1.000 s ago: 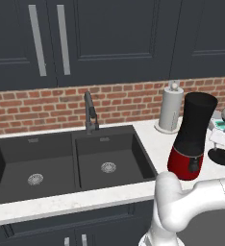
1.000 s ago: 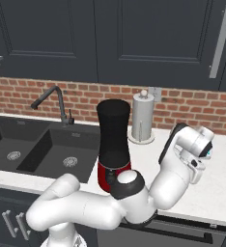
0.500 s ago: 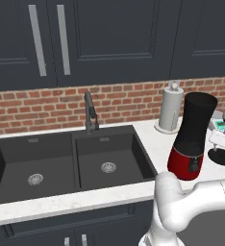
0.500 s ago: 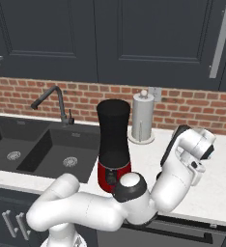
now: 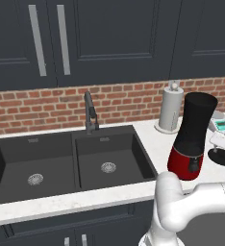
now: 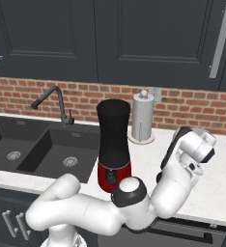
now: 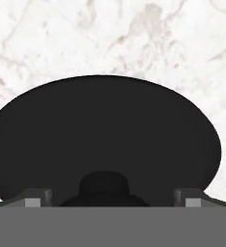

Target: Close the lid blender by securely placing the lid on top.

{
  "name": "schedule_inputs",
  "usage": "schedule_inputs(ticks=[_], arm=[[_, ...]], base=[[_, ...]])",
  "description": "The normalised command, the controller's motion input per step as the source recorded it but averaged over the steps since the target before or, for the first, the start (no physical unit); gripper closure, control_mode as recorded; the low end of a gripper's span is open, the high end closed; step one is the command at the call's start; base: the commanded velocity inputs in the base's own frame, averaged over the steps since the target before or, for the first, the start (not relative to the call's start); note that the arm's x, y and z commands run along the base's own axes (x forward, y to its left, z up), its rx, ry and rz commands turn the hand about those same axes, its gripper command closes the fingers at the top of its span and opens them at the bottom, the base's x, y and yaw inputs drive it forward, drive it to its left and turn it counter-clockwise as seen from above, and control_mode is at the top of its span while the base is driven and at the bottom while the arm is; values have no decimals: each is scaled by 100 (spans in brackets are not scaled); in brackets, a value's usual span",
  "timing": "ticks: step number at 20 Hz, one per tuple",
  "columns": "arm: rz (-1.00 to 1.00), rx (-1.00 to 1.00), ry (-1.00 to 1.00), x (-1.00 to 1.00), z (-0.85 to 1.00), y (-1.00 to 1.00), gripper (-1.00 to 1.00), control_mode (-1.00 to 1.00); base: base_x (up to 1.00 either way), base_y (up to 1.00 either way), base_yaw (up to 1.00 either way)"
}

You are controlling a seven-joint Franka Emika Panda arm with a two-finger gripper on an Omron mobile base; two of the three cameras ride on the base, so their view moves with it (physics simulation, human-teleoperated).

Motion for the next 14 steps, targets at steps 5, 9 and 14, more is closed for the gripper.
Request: schedule_inputs(ticks=[5, 9, 14], arm=[[-10, -5, 8, 1, -13, 11, -100, -100], [-8, -2, 11, 9, -15, 0, 100, -100], [-7, -2, 8, 1, -15, 0, 100, -100]], base=[[0, 0, 0], [0, 0, 0], [0, 0, 0]])
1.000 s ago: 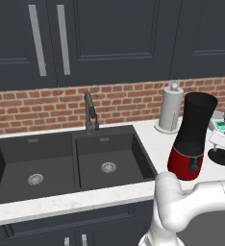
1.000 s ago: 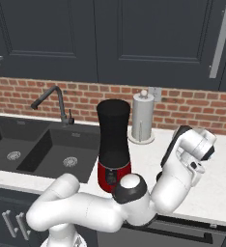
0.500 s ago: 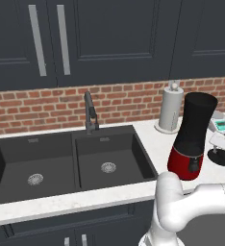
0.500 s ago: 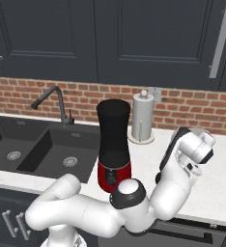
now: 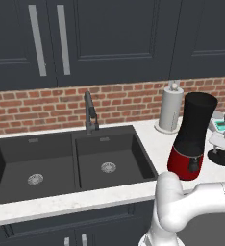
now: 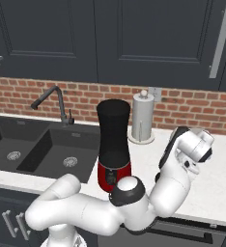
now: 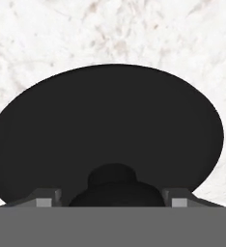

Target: Close the lid blender by securely placing the lid on top.

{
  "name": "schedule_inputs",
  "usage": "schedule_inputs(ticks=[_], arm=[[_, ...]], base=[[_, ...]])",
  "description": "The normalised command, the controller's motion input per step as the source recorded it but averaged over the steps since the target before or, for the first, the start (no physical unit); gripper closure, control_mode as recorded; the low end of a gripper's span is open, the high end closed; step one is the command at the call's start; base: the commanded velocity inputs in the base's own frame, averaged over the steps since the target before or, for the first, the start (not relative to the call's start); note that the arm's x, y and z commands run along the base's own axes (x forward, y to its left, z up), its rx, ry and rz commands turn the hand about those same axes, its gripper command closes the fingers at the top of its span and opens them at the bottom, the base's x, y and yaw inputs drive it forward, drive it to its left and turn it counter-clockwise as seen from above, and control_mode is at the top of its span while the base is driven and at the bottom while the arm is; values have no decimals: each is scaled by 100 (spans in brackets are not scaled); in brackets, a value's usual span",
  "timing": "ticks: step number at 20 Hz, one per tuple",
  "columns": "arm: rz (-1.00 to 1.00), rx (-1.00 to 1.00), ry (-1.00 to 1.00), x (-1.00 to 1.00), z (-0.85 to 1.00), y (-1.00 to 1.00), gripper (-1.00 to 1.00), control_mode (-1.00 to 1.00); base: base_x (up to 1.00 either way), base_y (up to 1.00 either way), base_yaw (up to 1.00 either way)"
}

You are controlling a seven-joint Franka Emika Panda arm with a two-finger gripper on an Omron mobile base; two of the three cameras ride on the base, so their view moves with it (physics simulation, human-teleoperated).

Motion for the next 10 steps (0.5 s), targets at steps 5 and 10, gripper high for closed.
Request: schedule_inputs(ticks=[5, 10], arm=[[-6, -5, 1, 0, -4, 0, 100, -100], [-1, -9, -8, -25, 18, 0, 100, -100]], base=[[0, 0, 0], [0, 0, 0]])
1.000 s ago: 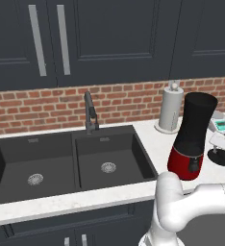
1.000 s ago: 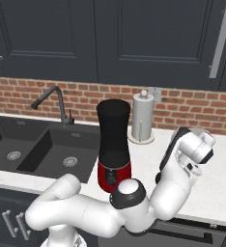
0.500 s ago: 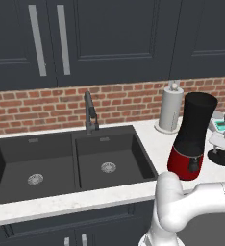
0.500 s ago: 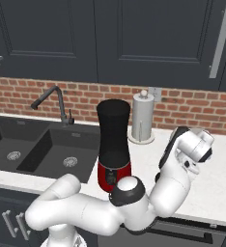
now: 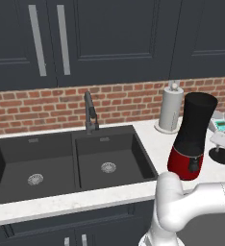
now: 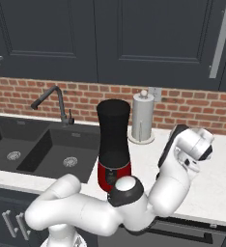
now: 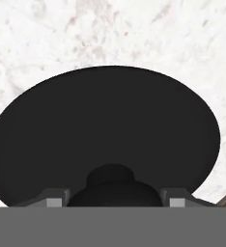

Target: Close the lid blender by securely placing the lid on top.

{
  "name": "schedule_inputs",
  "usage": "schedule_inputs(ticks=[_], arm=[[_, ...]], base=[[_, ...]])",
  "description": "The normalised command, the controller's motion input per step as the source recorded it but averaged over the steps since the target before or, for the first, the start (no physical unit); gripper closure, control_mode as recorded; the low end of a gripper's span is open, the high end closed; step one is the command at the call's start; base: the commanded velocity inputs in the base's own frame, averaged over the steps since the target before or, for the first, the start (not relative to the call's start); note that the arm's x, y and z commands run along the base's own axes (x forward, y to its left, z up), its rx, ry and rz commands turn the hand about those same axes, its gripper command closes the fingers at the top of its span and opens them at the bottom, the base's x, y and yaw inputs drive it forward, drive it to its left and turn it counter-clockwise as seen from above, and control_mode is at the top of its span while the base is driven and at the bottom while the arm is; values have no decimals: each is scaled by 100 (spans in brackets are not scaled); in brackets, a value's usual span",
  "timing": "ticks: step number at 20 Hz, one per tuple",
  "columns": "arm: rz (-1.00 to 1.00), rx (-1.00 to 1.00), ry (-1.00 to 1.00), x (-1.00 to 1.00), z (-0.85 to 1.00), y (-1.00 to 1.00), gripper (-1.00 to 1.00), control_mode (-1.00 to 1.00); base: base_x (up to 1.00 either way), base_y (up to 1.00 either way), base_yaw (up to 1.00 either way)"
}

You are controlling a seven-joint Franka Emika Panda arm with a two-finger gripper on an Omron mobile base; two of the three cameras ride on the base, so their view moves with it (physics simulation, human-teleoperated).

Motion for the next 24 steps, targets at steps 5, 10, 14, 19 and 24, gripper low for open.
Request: schedule_inputs(ticks=[5, 10, 14, 19, 24], arm=[[0, -12, -32, -72, 89, 1, 100, -100], [0, -17, -36, -80, 100, 16, 100, -100], [0, -18, -25, -65, 100, 34, 100, -100], [0, -9, -14, -53, 100, 26, 100, -100], [0, -1, -4, -48, 100, 15, 100, -100]], base=[[0, 0, 0], [0, 0, 0], [0, 0, 0], [0, 0, 0], [0, 0, 0]])
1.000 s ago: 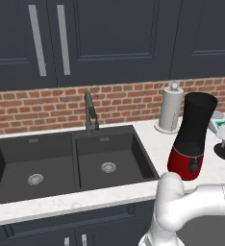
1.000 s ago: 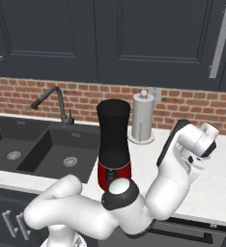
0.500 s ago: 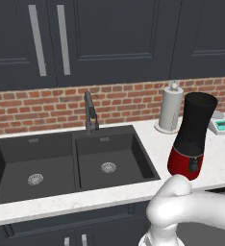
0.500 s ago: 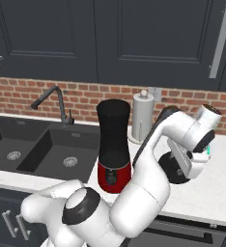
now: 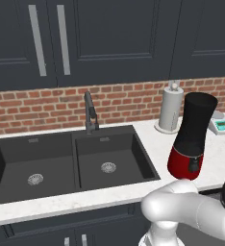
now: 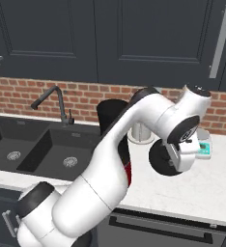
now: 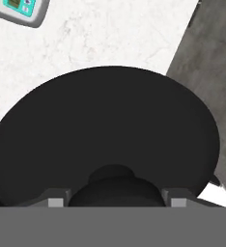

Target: Close the lid blender by securely placing the lid on top.

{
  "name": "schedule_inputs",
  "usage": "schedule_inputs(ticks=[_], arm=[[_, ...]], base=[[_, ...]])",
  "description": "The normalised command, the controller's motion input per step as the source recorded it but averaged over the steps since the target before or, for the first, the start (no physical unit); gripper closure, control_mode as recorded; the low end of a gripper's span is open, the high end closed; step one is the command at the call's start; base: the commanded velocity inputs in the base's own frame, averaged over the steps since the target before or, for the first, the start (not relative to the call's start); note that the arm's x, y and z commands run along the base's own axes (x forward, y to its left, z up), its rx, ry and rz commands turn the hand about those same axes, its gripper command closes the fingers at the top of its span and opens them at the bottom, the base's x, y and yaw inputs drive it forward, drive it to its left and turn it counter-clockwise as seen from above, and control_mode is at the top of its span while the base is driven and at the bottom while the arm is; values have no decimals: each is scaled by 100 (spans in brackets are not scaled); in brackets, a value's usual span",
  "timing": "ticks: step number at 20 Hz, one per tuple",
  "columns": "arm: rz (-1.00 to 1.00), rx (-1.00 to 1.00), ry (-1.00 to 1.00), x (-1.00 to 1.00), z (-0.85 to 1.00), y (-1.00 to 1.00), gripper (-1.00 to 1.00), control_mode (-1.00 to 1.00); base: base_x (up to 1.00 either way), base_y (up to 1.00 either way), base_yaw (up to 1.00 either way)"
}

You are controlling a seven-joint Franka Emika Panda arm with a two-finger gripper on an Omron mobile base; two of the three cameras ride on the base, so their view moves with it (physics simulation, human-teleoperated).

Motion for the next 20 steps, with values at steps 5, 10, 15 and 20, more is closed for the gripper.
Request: schedule_inputs(ticks=[5, 10, 15, 20], arm=[[5, 0, 0, -19, 100, 42, 100, -100], [16, 0, -1, 4, 99, 77, 100, -100], [25, 0, 0, 17, 60, 65, 100, -100], [32, 0, 0, 36, 0, 40, 100, -100]], base=[[0, 0, 0], [0, 0, 0], [0, 0, 0], [0, 0, 0]])
